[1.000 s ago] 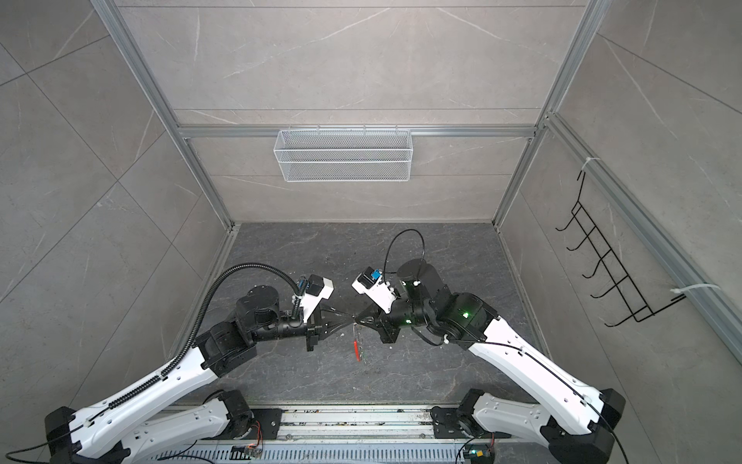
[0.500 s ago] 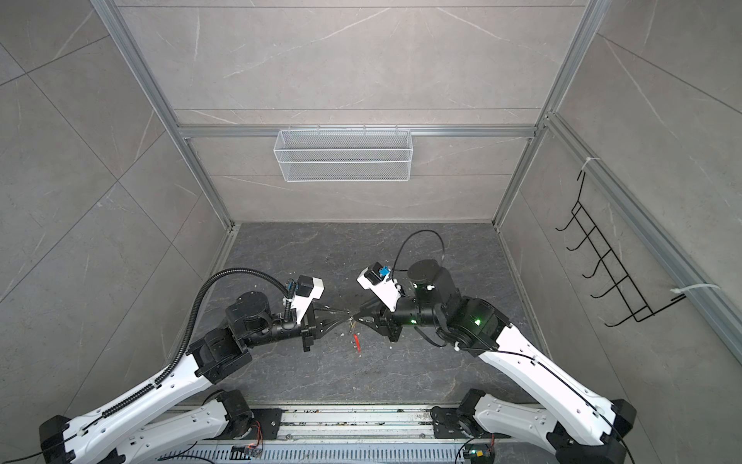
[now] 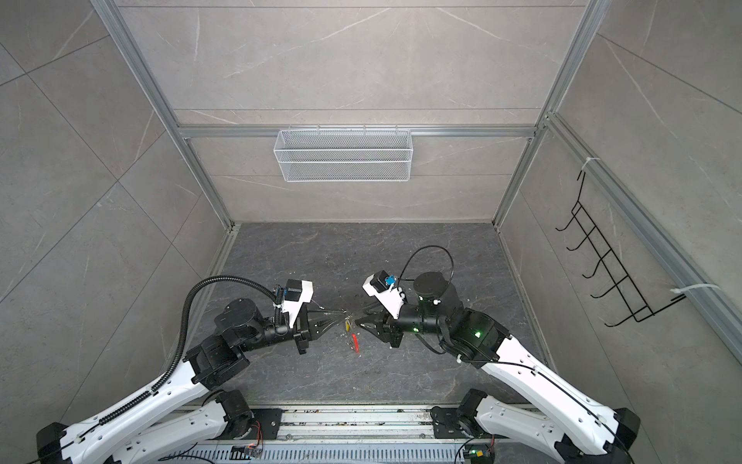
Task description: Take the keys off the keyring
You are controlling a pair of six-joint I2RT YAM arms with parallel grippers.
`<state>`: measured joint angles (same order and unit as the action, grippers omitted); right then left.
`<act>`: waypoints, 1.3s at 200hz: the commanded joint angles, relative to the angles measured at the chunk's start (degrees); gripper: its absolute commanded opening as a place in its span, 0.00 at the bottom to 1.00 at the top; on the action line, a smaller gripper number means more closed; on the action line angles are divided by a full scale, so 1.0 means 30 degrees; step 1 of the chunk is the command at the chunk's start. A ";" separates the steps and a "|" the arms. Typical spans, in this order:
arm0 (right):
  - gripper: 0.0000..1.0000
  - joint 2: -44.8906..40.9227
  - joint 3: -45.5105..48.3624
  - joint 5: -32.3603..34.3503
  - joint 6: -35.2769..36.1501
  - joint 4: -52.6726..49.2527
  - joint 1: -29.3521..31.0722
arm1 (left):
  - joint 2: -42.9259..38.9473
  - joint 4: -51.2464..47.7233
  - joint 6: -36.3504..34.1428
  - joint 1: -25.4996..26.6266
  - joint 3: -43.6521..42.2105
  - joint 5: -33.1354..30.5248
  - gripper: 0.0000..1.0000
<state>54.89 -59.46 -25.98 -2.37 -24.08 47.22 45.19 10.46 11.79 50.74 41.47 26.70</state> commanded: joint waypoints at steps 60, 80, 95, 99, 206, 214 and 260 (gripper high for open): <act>0.40 -0.1282 0.0085 -0.2143 -0.0618 0.2354 0.0052 | -0.0678 0.3169 -0.0404 -0.0038 -0.0651 0.1408 0.00; 0.39 -0.1040 0.0056 -0.2929 -0.1173 0.3004 0.0065 | -0.0642 0.3478 -0.0233 -0.0039 -0.0674 0.1583 0.00; 0.39 -0.0700 0.0146 -0.3498 -0.1587 0.3531 0.0068 | -0.0664 0.3710 -0.0148 -0.0039 -0.0772 0.1607 0.00; 0.39 -0.0614 0.0202 -0.3631 -0.1685 0.3685 0.0061 | -0.0655 0.3770 -0.0103 -0.0039 -0.0779 0.1639 0.00; 0.33 0.0271 0.0690 -0.4832 -0.2638 0.5200 0.0079 | -0.0793 0.4071 0.0024 -0.0024 -0.0906 0.1435 0.00; 0.32 0.0356 0.0708 -0.4875 -0.2683 0.5240 0.0085 | -0.0795 0.4058 0.0013 -0.0039 -0.0889 0.1451 0.00; 0.21 0.0364 0.0939 -0.4994 -0.2844 0.5511 0.0100 | -0.0736 0.3875 0.0017 -0.0039 -0.0873 0.1187 0.00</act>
<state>56.12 -57.45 -40.14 -10.09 -9.30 47.24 43.75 18.44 11.79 50.74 38.70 30.26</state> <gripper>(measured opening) 0.223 0.052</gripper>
